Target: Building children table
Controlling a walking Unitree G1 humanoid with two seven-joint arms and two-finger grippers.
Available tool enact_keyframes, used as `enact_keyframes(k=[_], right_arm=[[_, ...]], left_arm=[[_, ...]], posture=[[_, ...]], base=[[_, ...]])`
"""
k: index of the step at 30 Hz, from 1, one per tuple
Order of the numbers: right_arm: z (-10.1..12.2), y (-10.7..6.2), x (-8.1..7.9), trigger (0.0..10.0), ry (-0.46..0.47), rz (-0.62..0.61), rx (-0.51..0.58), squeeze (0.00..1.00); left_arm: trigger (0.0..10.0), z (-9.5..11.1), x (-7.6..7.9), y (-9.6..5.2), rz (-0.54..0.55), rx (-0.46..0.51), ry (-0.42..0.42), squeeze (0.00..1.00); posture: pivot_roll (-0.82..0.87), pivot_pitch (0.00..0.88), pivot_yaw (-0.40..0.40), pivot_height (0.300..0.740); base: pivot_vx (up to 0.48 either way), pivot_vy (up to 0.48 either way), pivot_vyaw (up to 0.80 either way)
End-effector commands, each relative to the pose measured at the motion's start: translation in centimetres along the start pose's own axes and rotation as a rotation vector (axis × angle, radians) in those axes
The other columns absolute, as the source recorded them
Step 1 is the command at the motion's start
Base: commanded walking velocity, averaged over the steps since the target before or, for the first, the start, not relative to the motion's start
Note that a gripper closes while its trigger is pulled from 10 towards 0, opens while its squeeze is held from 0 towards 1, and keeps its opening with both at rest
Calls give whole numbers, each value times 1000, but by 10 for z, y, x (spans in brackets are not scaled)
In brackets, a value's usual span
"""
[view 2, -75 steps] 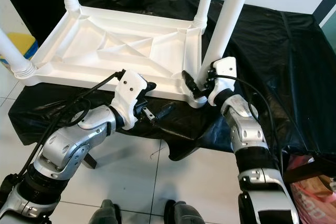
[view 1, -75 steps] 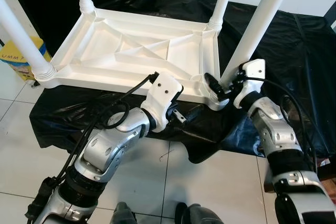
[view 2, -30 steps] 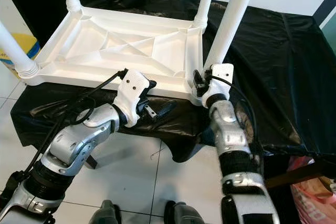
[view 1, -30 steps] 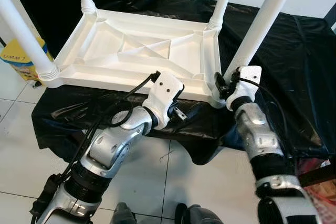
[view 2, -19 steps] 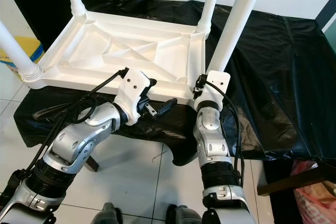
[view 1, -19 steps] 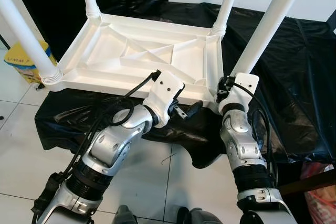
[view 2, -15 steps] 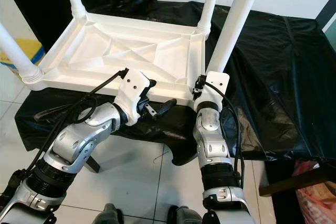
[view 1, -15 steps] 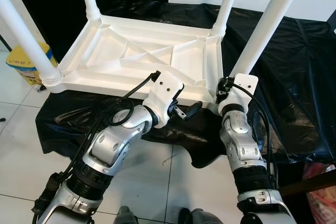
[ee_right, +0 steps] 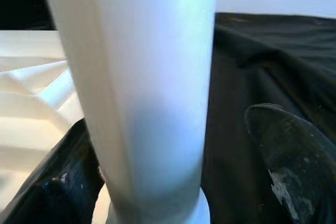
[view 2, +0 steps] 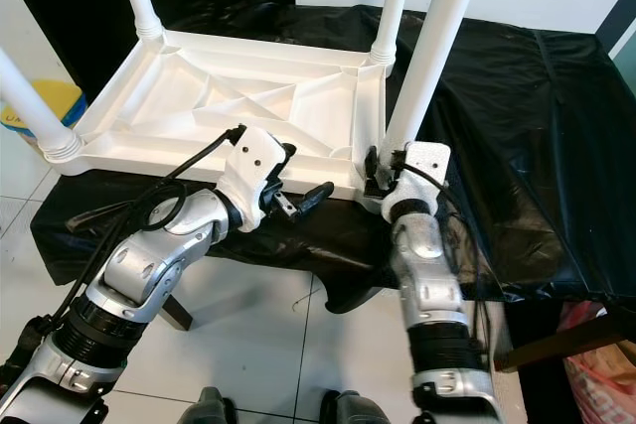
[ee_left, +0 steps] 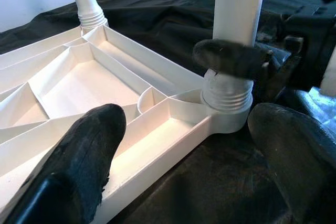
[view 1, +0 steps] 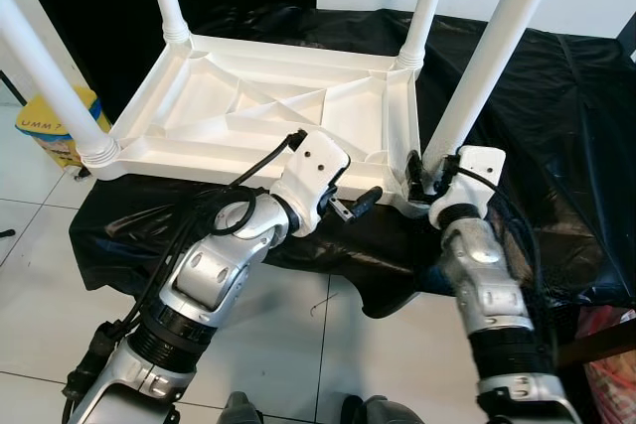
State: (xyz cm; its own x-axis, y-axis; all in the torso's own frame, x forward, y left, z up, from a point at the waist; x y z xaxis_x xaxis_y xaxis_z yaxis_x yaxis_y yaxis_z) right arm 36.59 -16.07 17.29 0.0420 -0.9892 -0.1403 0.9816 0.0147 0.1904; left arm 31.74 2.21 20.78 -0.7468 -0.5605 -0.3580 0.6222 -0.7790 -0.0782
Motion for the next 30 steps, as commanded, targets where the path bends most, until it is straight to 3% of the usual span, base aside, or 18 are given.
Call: enact_keyframes(k=[1,5,7,10,12,15,21,22,23,30], right_arm=[[-2,-4,4,10000,-1,91,-17,0],[-3,-3,5,10000,-72,279,-51,0],[-4,-3,4,10000,-85,314,-58,0],[-6,1,-3,10000,-120,441,-81,0],[-6,1,-3,10000,-120,441,-81,0],[-13,9,-11,10000,-112,544,-114,0],[-19,14,-10,10000,-125,551,-140,0],[-22,15,-9,1882,-126,554,-147,0],[-24,15,-9,0,-126,557,-152,0],[-28,16,-1,0,-129,562,-171,0]], left_arm=[[10000,1,12,0,-60,15,13,0],[10000,2,15,0,-72,18,15,0],[10000,2,15,0,-72,20,15,0],[10000,2,14,2,-79,24,17,0],[10000,2,14,2,-79,24,17,0],[10000,5,16,6,-84,35,17,0],[10000,6,18,6,-95,37,16,0],[10000,6,18,5,-98,36,18,0],[10000,6,17,5,-98,34,20,0],[10000,6,10,6,-82,31,16,0]], posture=[[23,128,-60,740],[20,133,-62,740],[19,135,-63,740],[9,136,-55,740],[9,136,-55,740],[23,133,-46,740],[29,128,-39,740],[31,127,-38,740],[33,127,-35,740],[29,122,-30,740]], base=[[0,0,0],[0,0,0],[0,0,0],[0,0,0],[0,0,0],[0,0,0],[0,0,0],[0,0,0],[0,0,0],[0,0,0]])
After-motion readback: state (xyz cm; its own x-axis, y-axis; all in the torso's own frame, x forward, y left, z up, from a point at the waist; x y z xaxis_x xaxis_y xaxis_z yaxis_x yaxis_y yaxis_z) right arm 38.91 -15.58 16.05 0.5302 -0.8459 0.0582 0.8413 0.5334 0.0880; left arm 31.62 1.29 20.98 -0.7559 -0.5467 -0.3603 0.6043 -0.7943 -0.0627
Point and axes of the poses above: a point about 5 cm out from each wrist's last joint towards the gripper, its own y axis pointing out of the wrist towards the gripper, its own z axis along the axis of the wrist's last joint, x = y × z, the point moved 4 cm from there along y, pointing out of the wrist towards the gripper, and after that the axes turned 4 degrees about y, right-handed, at the moved point
